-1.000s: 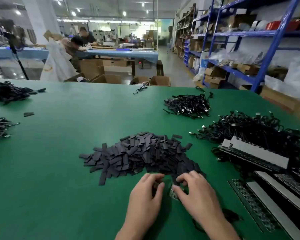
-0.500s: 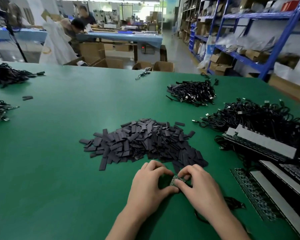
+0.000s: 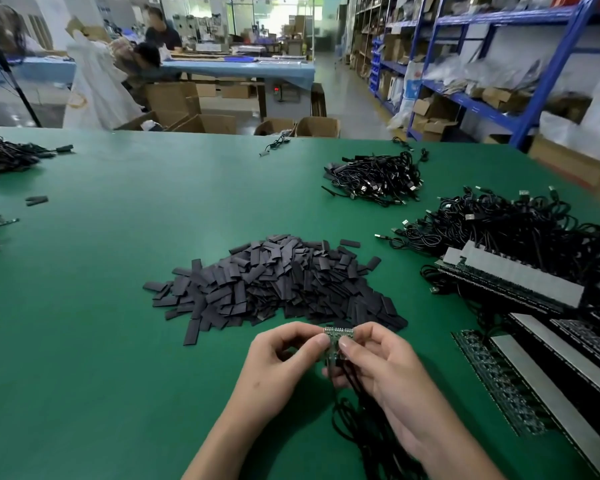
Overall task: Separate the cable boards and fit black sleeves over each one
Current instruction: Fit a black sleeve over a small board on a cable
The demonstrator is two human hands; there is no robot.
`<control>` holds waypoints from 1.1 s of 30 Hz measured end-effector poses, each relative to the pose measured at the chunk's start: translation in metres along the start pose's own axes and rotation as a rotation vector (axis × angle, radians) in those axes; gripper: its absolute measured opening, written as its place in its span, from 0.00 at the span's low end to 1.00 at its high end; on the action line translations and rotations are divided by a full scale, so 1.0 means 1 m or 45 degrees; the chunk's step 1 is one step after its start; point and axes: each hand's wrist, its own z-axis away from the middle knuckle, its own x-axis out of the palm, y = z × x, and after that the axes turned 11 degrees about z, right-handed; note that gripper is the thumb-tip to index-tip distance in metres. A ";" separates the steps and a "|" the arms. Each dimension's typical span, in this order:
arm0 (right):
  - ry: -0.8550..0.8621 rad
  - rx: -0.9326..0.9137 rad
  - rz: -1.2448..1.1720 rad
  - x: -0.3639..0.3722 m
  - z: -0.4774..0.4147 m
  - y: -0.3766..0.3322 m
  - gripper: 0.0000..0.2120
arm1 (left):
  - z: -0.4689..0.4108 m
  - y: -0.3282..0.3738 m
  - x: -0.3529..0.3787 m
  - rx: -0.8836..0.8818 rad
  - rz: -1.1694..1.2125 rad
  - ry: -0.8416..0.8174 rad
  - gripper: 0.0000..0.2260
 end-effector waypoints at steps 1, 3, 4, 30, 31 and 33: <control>-0.043 0.025 -0.038 0.003 0.002 0.000 0.04 | 0.000 0.001 0.000 -0.017 0.046 -0.016 0.09; -0.106 0.050 -0.058 0.006 0.003 0.002 0.05 | 0.001 0.001 -0.002 -0.065 0.164 -0.025 0.13; -0.116 0.048 -0.040 0.006 0.004 0.002 0.05 | 0.001 0.001 -0.003 -0.086 0.207 -0.030 0.13; -0.101 -0.352 0.687 -0.013 -0.013 0.018 0.06 | -0.001 0.004 -0.010 -0.251 0.162 -0.103 0.08; -0.103 -0.357 0.685 -0.013 -0.013 0.019 0.06 | -0.002 0.004 -0.010 -0.257 0.167 -0.118 0.07; -0.116 -0.353 0.653 -0.012 -0.012 0.019 0.06 | -0.002 0.005 -0.010 -0.263 0.185 -0.146 0.05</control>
